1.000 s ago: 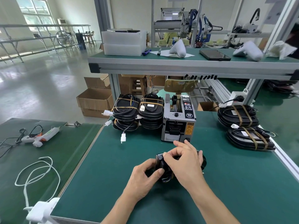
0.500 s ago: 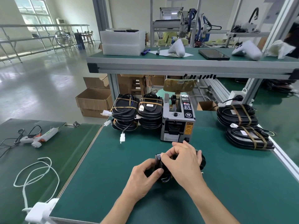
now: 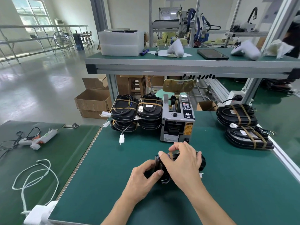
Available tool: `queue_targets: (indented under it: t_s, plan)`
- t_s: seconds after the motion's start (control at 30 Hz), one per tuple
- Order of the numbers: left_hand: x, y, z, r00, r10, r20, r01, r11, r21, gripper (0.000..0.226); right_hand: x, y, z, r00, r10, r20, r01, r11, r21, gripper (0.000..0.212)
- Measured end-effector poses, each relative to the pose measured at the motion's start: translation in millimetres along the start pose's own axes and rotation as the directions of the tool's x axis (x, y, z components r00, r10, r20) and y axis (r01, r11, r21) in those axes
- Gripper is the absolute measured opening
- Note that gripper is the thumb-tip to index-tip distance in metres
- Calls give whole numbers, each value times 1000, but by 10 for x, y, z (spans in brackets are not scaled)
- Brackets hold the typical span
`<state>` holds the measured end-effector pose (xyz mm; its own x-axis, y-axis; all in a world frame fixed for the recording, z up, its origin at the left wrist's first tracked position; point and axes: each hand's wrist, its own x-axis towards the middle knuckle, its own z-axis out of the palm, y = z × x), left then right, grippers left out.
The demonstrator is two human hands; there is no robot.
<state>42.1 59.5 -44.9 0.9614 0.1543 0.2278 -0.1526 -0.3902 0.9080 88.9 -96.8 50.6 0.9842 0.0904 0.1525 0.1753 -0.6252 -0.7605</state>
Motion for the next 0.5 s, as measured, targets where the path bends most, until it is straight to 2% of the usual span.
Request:
queue_targets:
  t_s: [0.1,0.23,0.4,0.5]
  plan:
    - [-7,4,1,1000,-9,0,9,1000,-3,27,-10,15,54,999,-27,-21,27,1000,-11,30]
    - [-6,14,-5,1000,-19,-10,19,1000,3,23,-15,48,102,997,-67,-44,68,998,-1,12]
    - [-21,53,-12,1000,2,-16,-3,999,-42,43,-2,44,29,994,-58,-88,64,996,64,10]
    - [-22,75,-16,1000,12,-23,-13,999,-43,41,86,35,-93,999,-23,-49,28,994,102,8]
